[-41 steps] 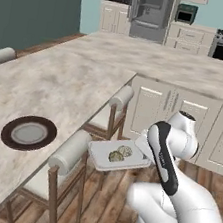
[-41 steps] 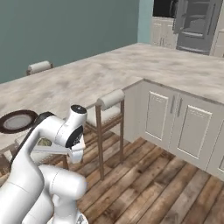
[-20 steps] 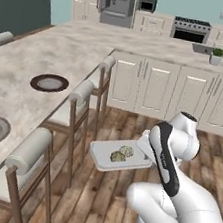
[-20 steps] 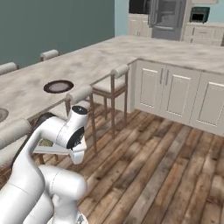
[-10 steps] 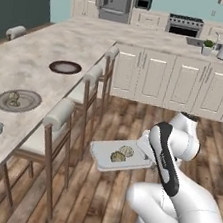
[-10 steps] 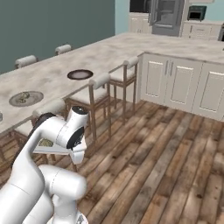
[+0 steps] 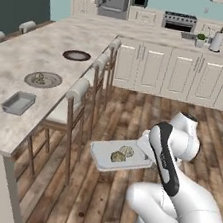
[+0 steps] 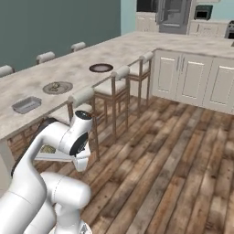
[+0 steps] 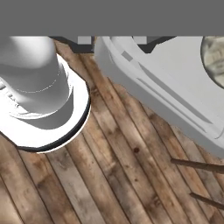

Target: Place two dumplings into each of the tupperware containers and then place the containers in the fridge.

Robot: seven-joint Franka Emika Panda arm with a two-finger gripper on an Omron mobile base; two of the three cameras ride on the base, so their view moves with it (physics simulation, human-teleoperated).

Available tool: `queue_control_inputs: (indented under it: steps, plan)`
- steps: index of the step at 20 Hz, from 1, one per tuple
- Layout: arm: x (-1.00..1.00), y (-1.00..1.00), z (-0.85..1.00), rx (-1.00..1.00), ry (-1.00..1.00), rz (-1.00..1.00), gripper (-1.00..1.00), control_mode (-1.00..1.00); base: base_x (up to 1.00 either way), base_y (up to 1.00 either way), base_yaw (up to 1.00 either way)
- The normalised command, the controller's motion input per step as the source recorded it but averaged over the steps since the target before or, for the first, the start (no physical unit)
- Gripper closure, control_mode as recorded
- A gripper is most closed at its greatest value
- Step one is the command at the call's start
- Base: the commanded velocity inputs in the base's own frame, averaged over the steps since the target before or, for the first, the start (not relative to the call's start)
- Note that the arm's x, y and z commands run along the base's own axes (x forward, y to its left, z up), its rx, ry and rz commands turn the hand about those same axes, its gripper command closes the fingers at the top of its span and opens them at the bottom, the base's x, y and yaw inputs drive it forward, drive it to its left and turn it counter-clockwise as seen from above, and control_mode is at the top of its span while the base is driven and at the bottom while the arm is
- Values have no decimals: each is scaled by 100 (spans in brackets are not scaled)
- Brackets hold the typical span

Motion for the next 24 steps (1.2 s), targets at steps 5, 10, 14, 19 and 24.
queue_control_inputs:
  steps: [5, 10, 14, 19, 24]
  plan:
    - [0, 0, 0, 0, 0, 0, 100, 100, -73, 84, -6]
    - [0, 0, 0, 0, 0, 0, 100, 100, -37, 90, -9]
    - [0, 0, 0, 0, 0, 0, 100, 100, -13, 87, -12]
    - [0, 0, 0, 0, 0, 0, 100, 100, -6, 88, -13]
    - [0, 0, 0, 0, 0, 0, 100, 100, -3, 95, -14]
